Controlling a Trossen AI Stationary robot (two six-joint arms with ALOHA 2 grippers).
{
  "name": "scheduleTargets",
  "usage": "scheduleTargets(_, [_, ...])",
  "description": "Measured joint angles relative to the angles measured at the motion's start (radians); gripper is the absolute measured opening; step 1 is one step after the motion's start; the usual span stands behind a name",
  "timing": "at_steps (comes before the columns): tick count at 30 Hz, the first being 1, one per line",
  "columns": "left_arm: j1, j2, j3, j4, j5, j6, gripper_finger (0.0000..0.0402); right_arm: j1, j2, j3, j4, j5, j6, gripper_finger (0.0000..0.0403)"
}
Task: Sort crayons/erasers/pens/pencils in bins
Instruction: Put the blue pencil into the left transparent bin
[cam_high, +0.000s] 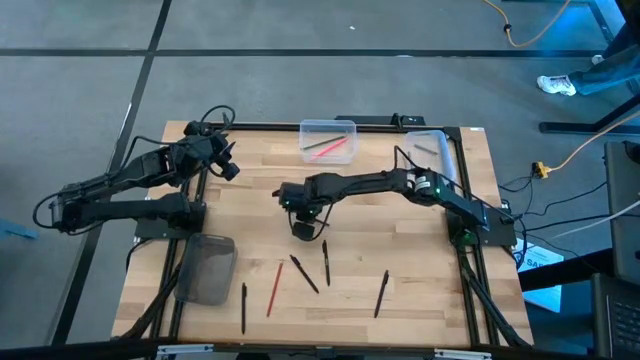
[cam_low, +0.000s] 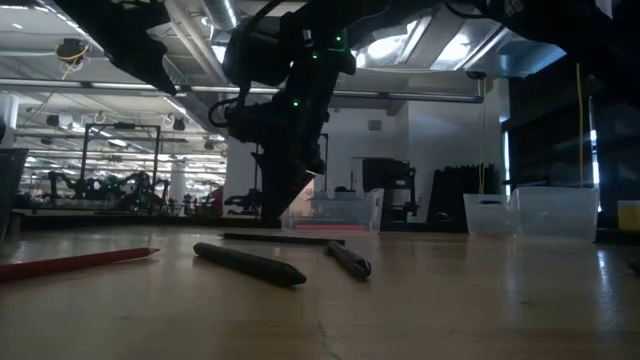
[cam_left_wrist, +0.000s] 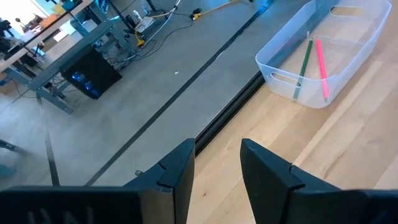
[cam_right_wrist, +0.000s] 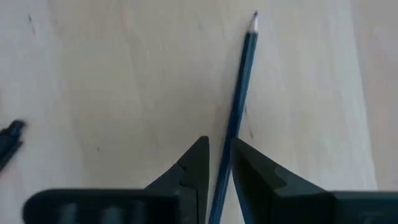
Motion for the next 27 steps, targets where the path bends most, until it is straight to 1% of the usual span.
scheduleTargets(3, [0.0, 0.0, 0.0, 0.0, 0.009, -0.017, 0.0124, -0.003, 0.0, -0.025, 0.007, -0.042, 0.002, 0.007])
scheduleTargets(7, [0.0, 0.0, 0.0, 0.0, 0.049, -0.017, 0.0124, -0.009, 0.0, -0.077, 0.028, -0.045, 0.005, 0.007])
scheduleTargets(13, [0.0, 0.0, 0.0, 0.005, 0.051, -0.018, 0.0124, -0.015, -0.009, -0.131, 0.074, -0.046, 0.001, 0.0068])
scheduleTargets(16, [0.0, 0.0, 0.0, 0.008, 0.052, -0.017, 0.0124, -0.02, -0.009, -0.136, 0.072, -0.047, 0.0, 0.0057])
scheduleTargets(22, [0.0, 0.0, 0.0, 0.008, 0.052, -0.017, 0.0124, -0.038, -0.008, -0.136, 0.065, -0.075, -0.007, 0.0016])
scheduleTargets(24, [0.0, 0.0, 0.0, 0.008, 0.052, -0.016, 0.0124, -0.044, -0.008, -0.135, 0.061, -0.086, -0.019, 0.001])
scheduleTargets(27, [0.0, 0.0, 0.0, 0.008, 0.052, -0.016, 0.0124, -0.054, -0.003, -0.097, 0.023, -0.109, -0.058, 0.0013])
